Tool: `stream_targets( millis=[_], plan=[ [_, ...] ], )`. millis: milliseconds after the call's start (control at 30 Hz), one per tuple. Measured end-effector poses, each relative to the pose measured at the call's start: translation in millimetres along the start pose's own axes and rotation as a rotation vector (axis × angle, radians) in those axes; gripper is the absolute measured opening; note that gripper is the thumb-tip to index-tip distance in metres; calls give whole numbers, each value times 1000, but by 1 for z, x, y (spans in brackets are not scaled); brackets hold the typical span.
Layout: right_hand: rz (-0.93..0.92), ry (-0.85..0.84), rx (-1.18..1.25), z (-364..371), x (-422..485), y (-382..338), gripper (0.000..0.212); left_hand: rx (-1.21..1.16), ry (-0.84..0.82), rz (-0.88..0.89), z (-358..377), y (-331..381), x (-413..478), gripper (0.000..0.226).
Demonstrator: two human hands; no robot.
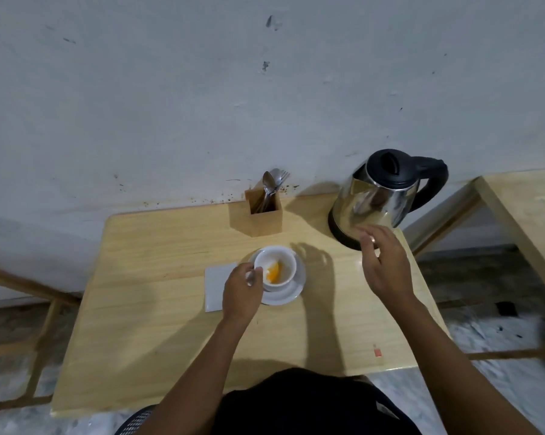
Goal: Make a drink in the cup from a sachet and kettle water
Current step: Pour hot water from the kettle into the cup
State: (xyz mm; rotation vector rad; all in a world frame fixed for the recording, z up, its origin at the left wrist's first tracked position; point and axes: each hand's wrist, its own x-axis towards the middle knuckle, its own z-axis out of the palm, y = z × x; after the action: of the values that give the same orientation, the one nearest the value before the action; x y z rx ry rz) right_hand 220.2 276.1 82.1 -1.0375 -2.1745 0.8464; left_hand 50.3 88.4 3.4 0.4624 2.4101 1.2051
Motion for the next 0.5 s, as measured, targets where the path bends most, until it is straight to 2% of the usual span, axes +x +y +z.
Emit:
stream_targets(
  millis=[133,233,367,500],
  plan=[
    [-11,92,-23,-33,25,14,26,-176,89,-169,9,13,1,12],
    [21,152,-40,-54,52,21,34,-210,147,-237,18,17,2,17],
    [82,76,-77,-71,93,32,47,-212,232,-262,26,22,1,17],
    [45,-2,-123,-78,124,49,45,-196,311,-269,34,26,-4,16]
  ],
)
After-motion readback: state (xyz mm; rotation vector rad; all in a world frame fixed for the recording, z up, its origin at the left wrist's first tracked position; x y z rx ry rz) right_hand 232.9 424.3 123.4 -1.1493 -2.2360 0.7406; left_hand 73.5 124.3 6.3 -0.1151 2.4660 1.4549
